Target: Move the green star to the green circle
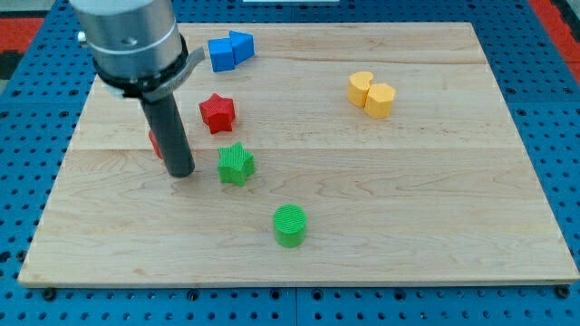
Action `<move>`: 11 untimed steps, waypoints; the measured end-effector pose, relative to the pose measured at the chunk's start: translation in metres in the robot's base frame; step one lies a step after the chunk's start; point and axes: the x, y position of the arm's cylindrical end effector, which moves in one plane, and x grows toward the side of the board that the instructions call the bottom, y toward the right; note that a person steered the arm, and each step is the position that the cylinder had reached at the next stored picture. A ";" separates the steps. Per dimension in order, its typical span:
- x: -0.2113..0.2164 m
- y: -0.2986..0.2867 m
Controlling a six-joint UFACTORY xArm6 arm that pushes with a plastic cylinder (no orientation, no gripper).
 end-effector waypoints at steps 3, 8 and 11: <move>-0.074 0.001; -0.030 0.096; 0.024 0.102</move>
